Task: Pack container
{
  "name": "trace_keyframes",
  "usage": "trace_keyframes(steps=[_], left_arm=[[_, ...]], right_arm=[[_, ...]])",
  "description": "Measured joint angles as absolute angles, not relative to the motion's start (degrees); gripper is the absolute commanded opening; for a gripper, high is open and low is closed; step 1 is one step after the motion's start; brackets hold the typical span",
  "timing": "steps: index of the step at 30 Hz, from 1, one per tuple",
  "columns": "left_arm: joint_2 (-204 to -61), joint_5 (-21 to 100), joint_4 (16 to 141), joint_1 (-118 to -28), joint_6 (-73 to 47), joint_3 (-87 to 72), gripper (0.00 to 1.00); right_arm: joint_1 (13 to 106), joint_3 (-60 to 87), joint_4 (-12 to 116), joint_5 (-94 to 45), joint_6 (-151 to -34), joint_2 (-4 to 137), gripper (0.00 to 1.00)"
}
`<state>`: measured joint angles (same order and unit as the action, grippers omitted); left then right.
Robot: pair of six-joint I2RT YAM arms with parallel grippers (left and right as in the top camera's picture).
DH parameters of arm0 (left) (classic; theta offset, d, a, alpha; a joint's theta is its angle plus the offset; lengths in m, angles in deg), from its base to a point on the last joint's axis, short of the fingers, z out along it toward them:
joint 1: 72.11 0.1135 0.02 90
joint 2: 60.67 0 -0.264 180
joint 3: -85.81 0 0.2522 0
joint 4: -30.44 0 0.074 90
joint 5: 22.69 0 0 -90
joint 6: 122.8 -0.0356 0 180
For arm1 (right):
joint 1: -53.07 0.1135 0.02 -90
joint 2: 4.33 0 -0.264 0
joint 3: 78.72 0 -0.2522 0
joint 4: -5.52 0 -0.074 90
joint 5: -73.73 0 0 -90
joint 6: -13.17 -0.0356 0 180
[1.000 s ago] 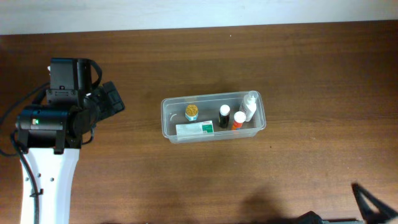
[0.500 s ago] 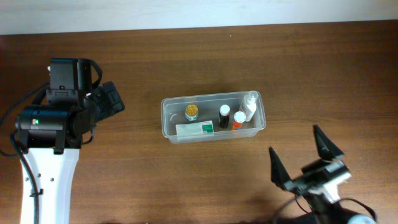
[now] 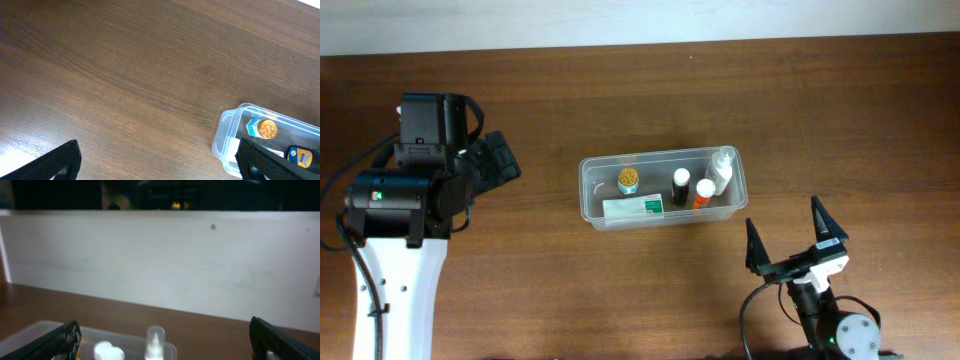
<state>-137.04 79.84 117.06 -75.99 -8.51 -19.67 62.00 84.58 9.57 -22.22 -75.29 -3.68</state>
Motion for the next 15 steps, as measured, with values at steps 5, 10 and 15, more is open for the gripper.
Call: trace_keyframes(steps=[5, 10, 15], left_arm=[[-137.04, 79.84, 117.04, -75.99, -8.51, -19.67, 0.99], [-137.04, 79.82, 117.04, -75.99, -8.51, -19.67, 0.99], [-137.04, 79.82, 117.06, -75.99, -8.51, -19.67, 0.99]], right_arm=[[60.27, 86.35, 10.77, -21.68, -74.57, -3.68, 0.98], [58.96, 86.94, 12.82, -19.97, -74.09, -3.68, 0.98], [56.56, 86.94, 20.17, -19.03, -73.78, -3.68, 0.98]])
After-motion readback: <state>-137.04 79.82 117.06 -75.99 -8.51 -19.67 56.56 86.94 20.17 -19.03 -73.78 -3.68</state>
